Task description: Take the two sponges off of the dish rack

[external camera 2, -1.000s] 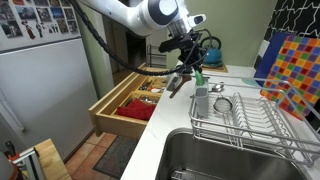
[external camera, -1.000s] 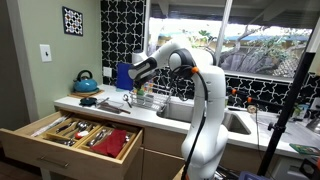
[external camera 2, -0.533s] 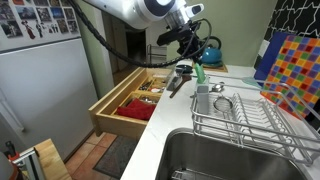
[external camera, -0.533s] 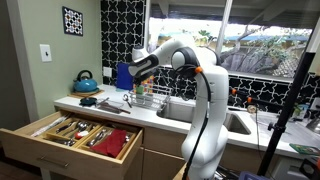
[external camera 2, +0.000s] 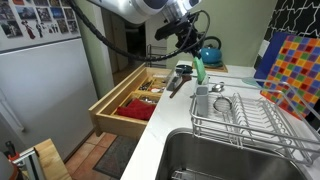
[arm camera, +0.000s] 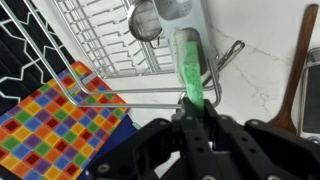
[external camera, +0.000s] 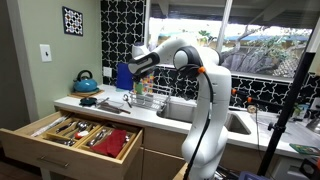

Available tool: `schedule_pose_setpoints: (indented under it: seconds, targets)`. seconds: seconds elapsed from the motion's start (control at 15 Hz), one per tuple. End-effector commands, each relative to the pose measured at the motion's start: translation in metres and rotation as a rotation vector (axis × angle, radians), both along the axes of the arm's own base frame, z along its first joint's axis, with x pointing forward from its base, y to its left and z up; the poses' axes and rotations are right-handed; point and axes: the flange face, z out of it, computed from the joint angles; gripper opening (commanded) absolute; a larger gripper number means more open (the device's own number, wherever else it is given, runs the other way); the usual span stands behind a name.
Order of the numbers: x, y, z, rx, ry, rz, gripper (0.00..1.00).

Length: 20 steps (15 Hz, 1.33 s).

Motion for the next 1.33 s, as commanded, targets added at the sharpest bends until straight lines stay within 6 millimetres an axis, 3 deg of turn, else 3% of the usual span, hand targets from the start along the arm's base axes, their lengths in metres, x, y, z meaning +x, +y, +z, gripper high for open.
schedule_pose_setpoints:
  seconds: [0.0,0.27,0.6,0.73,1.13,1.27]
  targets:
    - [-0.006,0.006,0.012,-0.018,-0.014,0.022,0.07]
    - [-0.009,0.01,0.021,-0.017,-0.027,0.028,0.07]
    - [-0.026,0.032,0.026,0.224,0.053,0.219,0.07]
    - [-0.036,0.029,0.023,0.317,0.148,0.174,0.07]
    - [-0.064,-0.003,-0.034,0.343,0.462,-0.043,0.07]
    - [-0.066,-0.01,-0.054,0.398,0.492,0.028,0.07]
